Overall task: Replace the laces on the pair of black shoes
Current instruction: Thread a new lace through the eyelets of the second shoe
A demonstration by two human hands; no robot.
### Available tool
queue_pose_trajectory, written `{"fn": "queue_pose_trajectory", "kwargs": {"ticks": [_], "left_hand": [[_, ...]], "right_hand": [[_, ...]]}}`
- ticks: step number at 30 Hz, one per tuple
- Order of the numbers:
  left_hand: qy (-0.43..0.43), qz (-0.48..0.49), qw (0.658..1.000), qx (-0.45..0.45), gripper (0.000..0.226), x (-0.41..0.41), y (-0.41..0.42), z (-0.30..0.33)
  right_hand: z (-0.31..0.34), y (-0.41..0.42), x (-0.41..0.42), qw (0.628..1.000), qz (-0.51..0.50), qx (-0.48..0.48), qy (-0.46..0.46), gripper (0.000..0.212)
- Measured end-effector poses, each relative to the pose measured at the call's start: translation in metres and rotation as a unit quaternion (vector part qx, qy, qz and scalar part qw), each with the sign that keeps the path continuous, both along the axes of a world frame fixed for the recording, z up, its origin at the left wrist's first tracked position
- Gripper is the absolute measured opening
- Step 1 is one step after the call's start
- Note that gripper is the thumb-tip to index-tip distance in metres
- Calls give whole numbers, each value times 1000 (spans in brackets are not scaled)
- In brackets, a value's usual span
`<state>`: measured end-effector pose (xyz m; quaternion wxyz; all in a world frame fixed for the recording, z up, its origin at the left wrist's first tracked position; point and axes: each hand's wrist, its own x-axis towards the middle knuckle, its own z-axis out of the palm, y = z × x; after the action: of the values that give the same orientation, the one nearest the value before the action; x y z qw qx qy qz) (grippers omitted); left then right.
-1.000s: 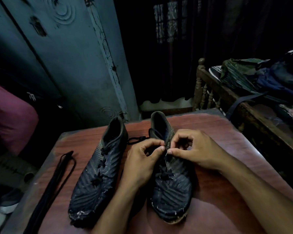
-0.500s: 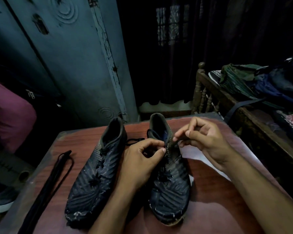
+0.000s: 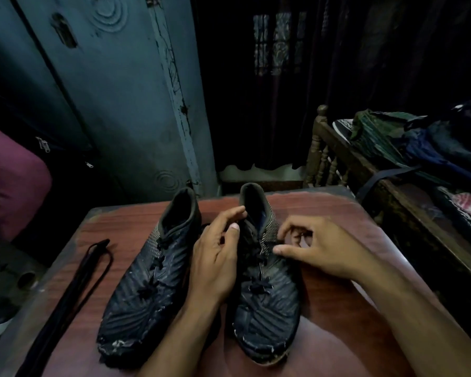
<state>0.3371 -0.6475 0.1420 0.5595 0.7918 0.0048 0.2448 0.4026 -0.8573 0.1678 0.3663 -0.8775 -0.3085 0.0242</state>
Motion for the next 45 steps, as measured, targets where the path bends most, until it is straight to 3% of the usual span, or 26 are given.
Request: {"fn": "queue_pose_trajectory", "kwargs": {"ticks": [3, 5, 8, 10, 12, 14, 16, 19, 21, 26, 30, 36, 45], "left_hand": [[9, -1, 1000, -27, 34, 1, 0, -3], [11, 0, 999, -47, 33, 2, 0, -4], [11, 8, 998, -56, 32, 3, -1, -5], [5, 10, 999, -49, 32, 2, -2, -6], [3, 9, 999, -51, 32, 2, -2, -6], [5, 10, 999, -49, 32, 3, -2, -7], [6, 13, 999, -40, 32, 3, -3, -8], [8, 11, 999, -35, 32, 3, -2, -8], [1, 10, 1000, -18, 33, 2, -2, -6], [-2, -11, 995, 96, 31, -3, -5, -3], [17, -6, 985, 170, 21, -3, -6, -5], [45, -13, 985, 164, 17, -4, -6, -5], [60, -47, 963, 258, 42, -3, -2, -7]], "right_hand": [[4, 2, -1, 991, -8, 133, 35, 12], [6, 2, 2, 957, -48, 277, 67, 19], [10, 2, 5, 842, -42, 498, 202, 21], [14, 1, 4, 769, -34, 579, 267, 22], [15, 2, 3, 730, -40, 615, 296, 25], [13, 3, 5, 739, -59, 607, 286, 25], [8, 1, 7, 794, -85, 557, 229, 28], [2, -1, 4, 952, -112, 286, 15, 11], [-3, 1, 3, 987, -77, 129, -60, 14], [-8, -1, 10, 991, -27, 57, -114, 26], [-13, 0, 13, 977, -90, 150, -119, 29], [-21, 5, 17, 916, -209, 341, 30, 33], [-22, 8, 17, 917, -219, 334, 6, 31]]}}
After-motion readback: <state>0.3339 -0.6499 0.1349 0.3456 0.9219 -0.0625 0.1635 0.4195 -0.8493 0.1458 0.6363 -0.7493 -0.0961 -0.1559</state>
